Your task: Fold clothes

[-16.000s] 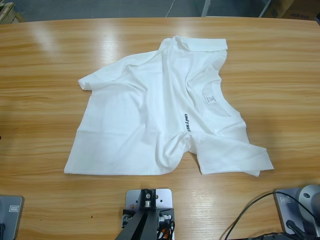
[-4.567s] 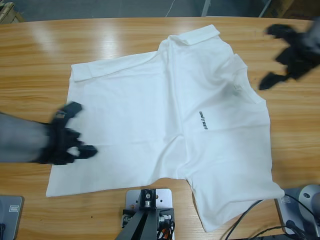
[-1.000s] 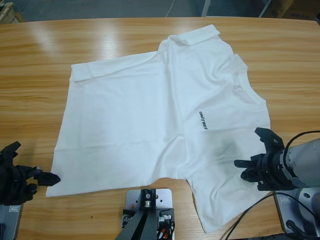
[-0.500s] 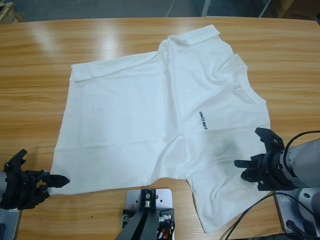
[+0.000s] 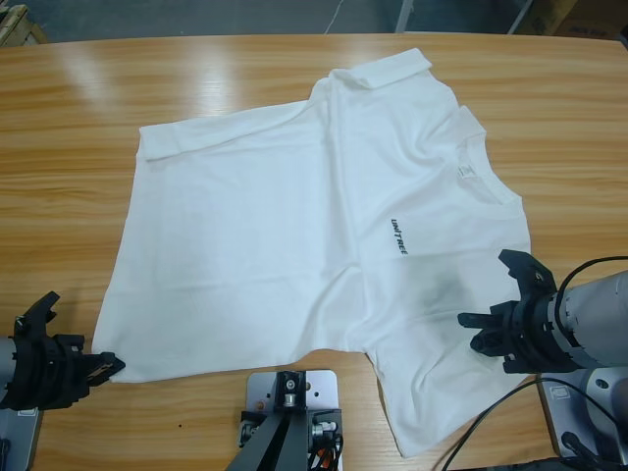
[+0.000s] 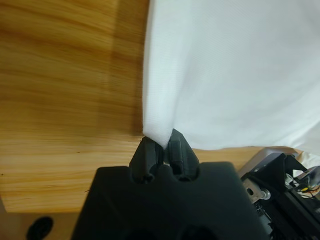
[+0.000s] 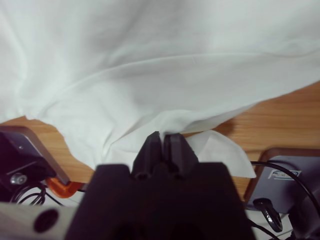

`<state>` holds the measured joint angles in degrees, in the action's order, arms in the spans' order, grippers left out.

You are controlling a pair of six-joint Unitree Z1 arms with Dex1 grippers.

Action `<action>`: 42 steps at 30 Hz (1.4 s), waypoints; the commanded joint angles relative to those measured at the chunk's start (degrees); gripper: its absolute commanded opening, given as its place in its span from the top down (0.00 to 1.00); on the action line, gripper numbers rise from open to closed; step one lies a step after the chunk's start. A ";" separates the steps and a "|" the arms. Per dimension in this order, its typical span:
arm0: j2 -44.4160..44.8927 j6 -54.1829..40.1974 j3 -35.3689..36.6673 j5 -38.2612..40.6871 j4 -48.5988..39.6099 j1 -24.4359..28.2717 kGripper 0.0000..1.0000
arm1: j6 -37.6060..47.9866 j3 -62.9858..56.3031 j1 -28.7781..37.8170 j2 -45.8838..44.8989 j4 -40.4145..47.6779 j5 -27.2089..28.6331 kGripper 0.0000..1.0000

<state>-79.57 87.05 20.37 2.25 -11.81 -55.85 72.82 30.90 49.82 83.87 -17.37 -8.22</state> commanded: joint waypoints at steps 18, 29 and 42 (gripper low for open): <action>-0.75 -9.92 10.72 1.44 -8.27 17.36 1.00 | -13.61 7.17 -18.23 -0.78 -1.91 -0.23 1.00; -1.47 -18.90 13.48 4.83 -6.74 31.31 1.00 | -23.21 14.38 -33.51 6.81 1.03 -4.86 1.00; -1.91 -22.20 13.83 5.76 -6.74 35.52 1.00 | -28.63 16.91 -40.43 10.47 1.06 -5.53 1.00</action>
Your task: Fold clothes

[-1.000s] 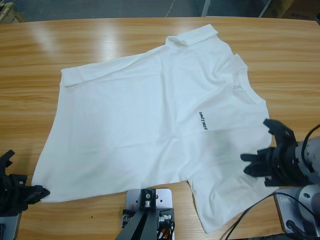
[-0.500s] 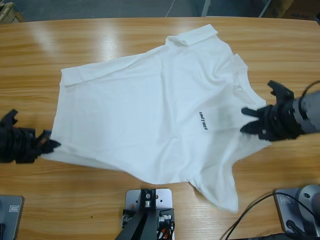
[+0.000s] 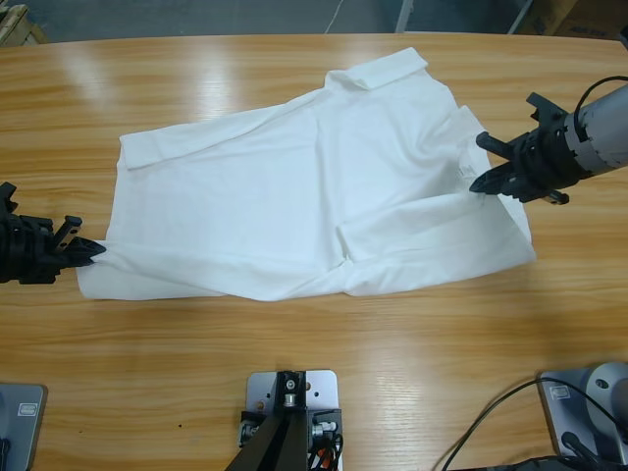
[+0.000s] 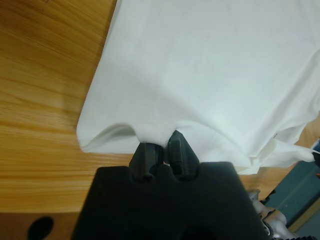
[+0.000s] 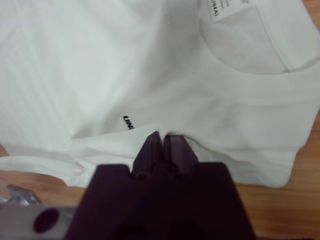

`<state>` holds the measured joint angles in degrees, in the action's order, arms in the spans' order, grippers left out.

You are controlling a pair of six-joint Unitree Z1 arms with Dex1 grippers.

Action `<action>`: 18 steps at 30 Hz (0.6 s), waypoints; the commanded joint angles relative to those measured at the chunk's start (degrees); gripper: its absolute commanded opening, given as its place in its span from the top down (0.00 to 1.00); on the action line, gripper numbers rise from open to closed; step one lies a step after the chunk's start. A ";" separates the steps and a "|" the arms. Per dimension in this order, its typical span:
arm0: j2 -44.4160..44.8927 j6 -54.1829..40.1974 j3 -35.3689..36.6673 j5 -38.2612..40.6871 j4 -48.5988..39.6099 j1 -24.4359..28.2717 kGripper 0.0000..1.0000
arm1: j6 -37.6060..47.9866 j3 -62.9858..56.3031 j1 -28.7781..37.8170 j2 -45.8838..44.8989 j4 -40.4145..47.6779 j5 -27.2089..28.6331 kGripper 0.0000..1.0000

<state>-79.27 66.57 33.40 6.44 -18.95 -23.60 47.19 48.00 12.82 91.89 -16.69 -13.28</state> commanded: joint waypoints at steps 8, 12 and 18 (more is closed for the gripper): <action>-5.10 -5.92 5.73 3.68 0.53 7.20 1.00 | -8.06 0.20 -7.32 0.76 3.49 0.63 1.00; -6.25 -6.64 5.80 4.63 0.67 7.21 1.00 | -8.21 -1.08 -7.30 2.50 5.57 0.57 1.00; -6.88 -7.72 4.06 4.14 0.50 7.25 1.00 | -11.56 -0.33 -7.35 3.80 9.65 0.36 1.00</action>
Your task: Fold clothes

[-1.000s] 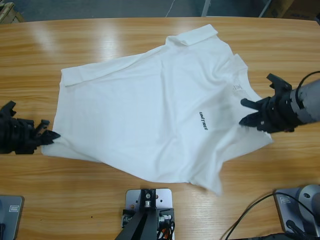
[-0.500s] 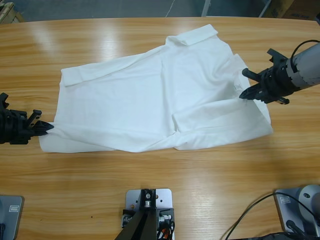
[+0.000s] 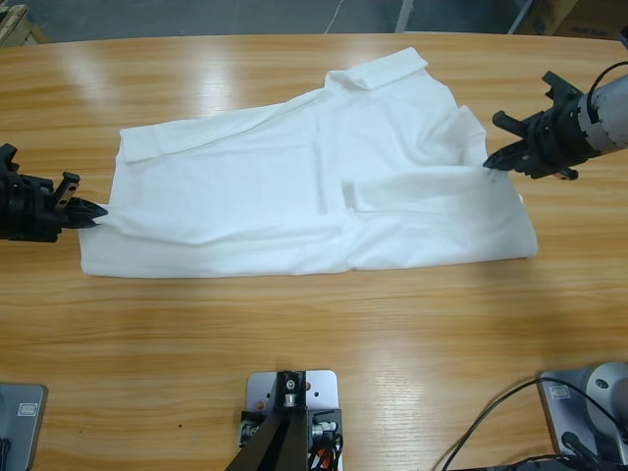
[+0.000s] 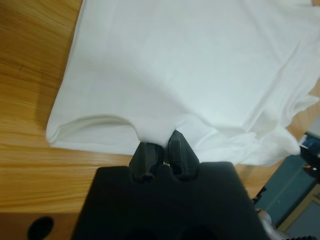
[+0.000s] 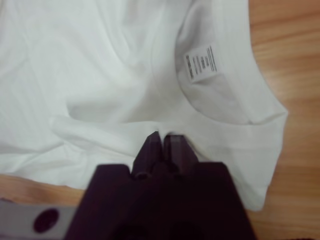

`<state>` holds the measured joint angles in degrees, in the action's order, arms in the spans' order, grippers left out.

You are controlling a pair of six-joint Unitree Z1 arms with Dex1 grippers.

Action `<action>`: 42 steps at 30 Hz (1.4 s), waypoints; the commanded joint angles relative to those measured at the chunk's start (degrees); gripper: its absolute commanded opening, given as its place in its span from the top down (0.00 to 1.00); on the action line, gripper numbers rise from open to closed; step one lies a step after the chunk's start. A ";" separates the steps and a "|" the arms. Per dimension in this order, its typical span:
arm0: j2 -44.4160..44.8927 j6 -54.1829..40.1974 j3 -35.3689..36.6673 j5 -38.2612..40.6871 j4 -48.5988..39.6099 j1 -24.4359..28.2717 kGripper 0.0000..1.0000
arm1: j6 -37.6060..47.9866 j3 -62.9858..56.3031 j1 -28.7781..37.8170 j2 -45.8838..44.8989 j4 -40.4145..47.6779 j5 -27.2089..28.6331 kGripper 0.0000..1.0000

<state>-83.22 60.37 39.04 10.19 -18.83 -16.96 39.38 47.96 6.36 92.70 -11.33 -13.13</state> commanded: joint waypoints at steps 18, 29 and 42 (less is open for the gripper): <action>-10.22 -12.22 -1.19 -1.67 7.17 3.19 0.04 | -7.38 -2.54 -0.80 5.61 13.58 0.23 0.37; 3.75 -28.64 -2.04 -4.82 8.30 2.30 0.03 | -24.94 -6.44 5.46 -5.72 10.71 8.73 0.02; 4.38 -46.15 -3.97 -7.29 1.95 -14.91 0.04 | -52.03 -4.03 18.94 7.27 13.70 16.45 0.40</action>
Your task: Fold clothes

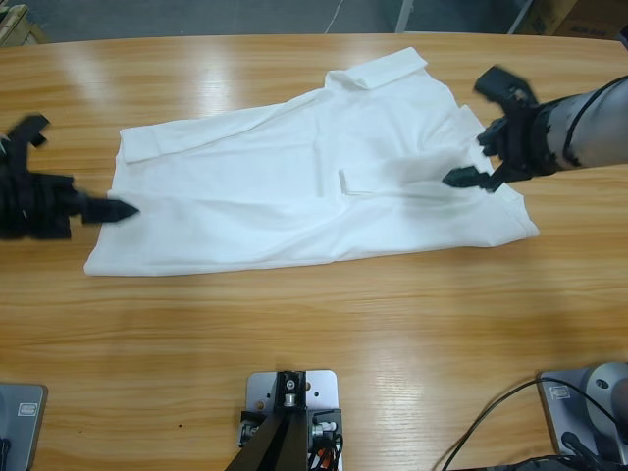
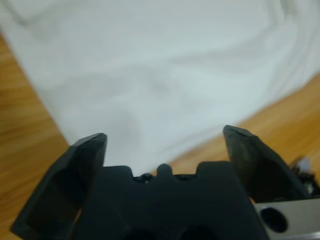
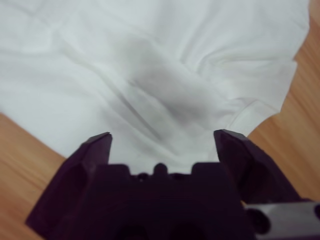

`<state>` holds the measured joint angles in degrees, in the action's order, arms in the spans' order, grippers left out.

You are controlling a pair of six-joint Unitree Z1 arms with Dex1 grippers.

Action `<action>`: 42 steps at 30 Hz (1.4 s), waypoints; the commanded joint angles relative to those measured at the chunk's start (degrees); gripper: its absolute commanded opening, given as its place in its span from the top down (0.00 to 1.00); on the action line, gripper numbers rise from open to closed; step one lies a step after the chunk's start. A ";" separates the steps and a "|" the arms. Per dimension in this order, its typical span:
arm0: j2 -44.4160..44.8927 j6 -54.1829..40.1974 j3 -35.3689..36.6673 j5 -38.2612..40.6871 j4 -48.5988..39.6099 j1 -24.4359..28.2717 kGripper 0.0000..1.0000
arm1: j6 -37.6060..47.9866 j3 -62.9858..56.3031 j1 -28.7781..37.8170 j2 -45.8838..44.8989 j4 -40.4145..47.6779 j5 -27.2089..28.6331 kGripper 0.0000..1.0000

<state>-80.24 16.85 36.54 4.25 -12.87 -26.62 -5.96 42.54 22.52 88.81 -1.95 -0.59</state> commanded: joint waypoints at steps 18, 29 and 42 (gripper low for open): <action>-0.69 -2.17 0.03 -1.44 -5.92 -5.46 0.04 | -7.78 2.55 7.01 20.03 9.95 2.34 0.46; -1.32 -1.82 -0.27 -1.39 -5.84 -5.46 0.04 | -9.94 2.52 7.01 17.98 10.21 3.54 1.00; -1.32 -1.73 -0.62 -1.35 -5.62 -5.46 0.04 | -11.28 7.21 10.68 6.13 -6.06 6.97 1.00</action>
<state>-80.28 14.93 36.42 3.41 -18.24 -31.57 -16.40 46.31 29.55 103.26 4.43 3.31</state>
